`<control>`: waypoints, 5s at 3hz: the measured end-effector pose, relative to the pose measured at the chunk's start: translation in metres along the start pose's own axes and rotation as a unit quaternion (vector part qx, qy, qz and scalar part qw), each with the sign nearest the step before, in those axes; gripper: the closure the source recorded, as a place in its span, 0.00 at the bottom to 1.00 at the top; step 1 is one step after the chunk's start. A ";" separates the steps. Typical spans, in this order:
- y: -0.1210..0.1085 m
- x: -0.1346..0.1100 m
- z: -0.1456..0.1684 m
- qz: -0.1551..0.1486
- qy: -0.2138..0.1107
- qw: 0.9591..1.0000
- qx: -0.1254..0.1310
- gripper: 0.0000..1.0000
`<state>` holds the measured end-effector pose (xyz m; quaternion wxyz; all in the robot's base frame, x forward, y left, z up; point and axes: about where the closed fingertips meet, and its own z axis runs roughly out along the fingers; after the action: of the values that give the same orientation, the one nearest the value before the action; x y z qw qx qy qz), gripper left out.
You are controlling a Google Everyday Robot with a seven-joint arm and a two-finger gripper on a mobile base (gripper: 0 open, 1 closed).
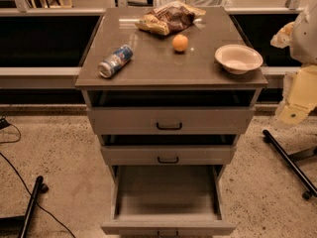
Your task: Place redbull can into bottom drawer
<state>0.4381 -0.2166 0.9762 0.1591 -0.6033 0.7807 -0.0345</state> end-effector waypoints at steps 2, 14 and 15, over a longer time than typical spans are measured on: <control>0.002 -0.012 0.014 -0.013 0.012 1.000 -0.003 0.00; -0.124 -0.349 0.264 -0.630 -0.028 0.775 -0.040 0.51; -0.112 -0.356 0.262 -0.637 -0.048 0.768 -0.044 0.75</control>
Offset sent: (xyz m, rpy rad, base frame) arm 0.0123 0.0319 -0.0322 -0.0681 0.0441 0.0489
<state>0.6971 0.1284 0.8287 0.1114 -0.9693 0.2095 -0.0645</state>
